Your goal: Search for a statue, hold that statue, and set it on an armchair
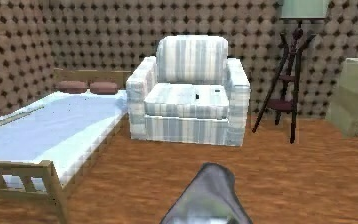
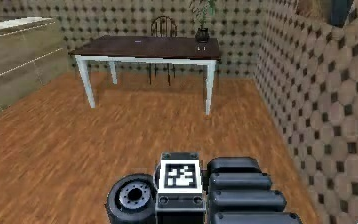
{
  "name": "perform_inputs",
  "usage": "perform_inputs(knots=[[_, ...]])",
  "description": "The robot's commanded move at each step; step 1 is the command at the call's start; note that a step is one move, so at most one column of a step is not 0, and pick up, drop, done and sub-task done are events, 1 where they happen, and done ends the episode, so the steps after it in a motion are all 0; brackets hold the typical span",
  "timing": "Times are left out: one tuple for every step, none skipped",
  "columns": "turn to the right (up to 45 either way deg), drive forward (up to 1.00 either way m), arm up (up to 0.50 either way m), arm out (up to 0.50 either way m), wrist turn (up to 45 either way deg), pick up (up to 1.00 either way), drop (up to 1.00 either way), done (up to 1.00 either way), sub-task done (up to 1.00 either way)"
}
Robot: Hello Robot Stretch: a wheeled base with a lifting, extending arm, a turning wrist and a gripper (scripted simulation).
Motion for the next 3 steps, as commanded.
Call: perform_inputs(knots=[[0.0, 1.0, 0.0, 0.0, 0.0, 0.0, 0.0, 0.0, 0.0], [0.0, 0.7, 0.0, 0.0, 0.0, 0.0, 0.0, 0.0, 0.0], [-45.0, 0.0, 0.0, 0.0, 0.0, 0.0, 0.0, 0.0, 0.0]])
